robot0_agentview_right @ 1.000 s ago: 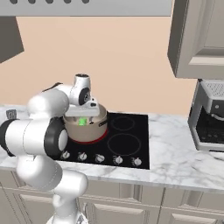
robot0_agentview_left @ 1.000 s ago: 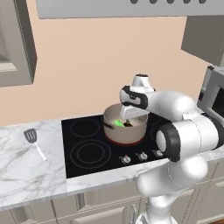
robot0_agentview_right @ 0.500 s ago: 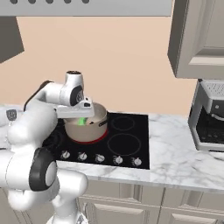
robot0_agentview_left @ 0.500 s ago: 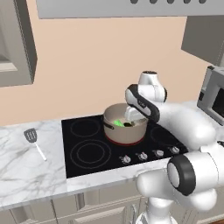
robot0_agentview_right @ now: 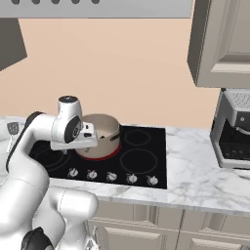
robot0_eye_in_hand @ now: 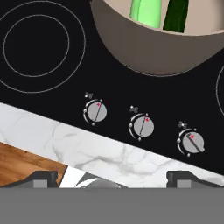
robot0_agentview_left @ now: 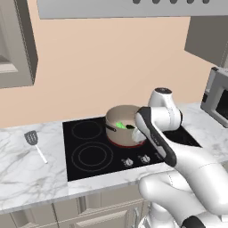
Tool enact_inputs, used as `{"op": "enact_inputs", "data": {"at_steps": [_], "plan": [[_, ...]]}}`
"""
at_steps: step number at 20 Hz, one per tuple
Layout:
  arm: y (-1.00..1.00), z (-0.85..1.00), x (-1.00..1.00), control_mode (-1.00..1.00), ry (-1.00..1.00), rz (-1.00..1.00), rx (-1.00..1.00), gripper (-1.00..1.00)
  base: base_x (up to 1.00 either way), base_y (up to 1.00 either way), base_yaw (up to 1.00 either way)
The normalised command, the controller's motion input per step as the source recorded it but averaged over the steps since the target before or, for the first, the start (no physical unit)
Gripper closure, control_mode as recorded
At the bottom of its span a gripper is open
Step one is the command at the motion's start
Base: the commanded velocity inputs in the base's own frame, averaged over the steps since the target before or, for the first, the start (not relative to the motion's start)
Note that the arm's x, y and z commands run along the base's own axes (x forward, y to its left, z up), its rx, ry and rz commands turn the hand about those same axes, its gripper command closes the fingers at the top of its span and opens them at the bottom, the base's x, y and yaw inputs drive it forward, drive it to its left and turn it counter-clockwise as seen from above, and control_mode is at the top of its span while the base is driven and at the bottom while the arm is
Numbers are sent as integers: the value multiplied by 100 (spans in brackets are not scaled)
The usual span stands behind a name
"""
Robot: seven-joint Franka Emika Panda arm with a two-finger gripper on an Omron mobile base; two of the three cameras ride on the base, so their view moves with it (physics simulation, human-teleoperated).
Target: Put the corn and cucumber in the pot. Retrieve the spatula and lightly stir the vegetables in the pot.
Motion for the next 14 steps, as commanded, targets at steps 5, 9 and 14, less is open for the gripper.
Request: {"op": "enact_inputs", "data": {"at_steps": [5, 9, 14], "plan": [[0, 0, 0, -100, 0, 0, 0, -100, 0, 0, 0], [0, 0, 0, 100, 0, 0, 0, -100, -32, 44, 1], [0, 0, 0, 100, 0, 0, 0, -100, -61, 100, 2]]}}
